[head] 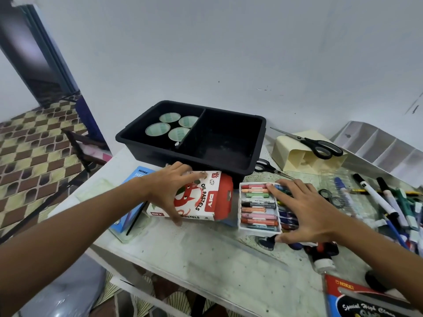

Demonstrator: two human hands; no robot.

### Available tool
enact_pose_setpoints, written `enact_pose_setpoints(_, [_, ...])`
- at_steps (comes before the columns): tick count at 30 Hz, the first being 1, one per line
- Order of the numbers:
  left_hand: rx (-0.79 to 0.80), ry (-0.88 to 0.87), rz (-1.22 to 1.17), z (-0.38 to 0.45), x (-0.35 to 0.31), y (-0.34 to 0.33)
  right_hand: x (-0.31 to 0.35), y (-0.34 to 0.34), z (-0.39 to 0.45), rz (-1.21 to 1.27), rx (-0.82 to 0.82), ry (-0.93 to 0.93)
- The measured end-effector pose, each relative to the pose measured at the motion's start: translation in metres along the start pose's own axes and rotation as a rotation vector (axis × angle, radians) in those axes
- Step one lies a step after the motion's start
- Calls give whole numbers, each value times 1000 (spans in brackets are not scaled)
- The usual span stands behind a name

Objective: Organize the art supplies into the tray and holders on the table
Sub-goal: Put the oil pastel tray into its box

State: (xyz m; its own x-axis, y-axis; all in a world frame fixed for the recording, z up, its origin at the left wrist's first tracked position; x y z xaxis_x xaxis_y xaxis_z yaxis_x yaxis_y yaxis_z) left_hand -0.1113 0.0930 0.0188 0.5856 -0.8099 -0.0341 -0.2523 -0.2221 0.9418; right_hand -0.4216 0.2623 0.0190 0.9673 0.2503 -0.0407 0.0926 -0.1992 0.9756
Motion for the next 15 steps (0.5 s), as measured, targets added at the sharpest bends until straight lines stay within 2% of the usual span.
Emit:
enact_pose_setpoints(8, [96,-74,84,-24,-50,-9,-12,-2,-12,7,-23,36])
enact_pose_setpoints(12, [143,-58,124,-30,-77,-28,-23,-8,-24,-23,-3,33])
enact_pose_setpoints(15, [123,-14,113,-32,-86,-33,-29,-10,-34,-32,-4,27])
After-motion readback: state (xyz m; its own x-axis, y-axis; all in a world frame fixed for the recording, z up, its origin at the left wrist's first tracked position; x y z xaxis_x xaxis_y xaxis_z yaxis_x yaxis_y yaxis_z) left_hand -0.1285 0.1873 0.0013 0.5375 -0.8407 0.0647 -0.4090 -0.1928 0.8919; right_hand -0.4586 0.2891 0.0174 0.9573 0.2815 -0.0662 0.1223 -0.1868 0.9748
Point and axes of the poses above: each hand's wrist, its own z-axis towards the middle knuckle, its own y-axis out of the back of the hand, x = y × z, the point moved 3 cm from there along z, towards the middle knuckle, and after that the axes turned 5 degrees about x, right-handed, at the moved point
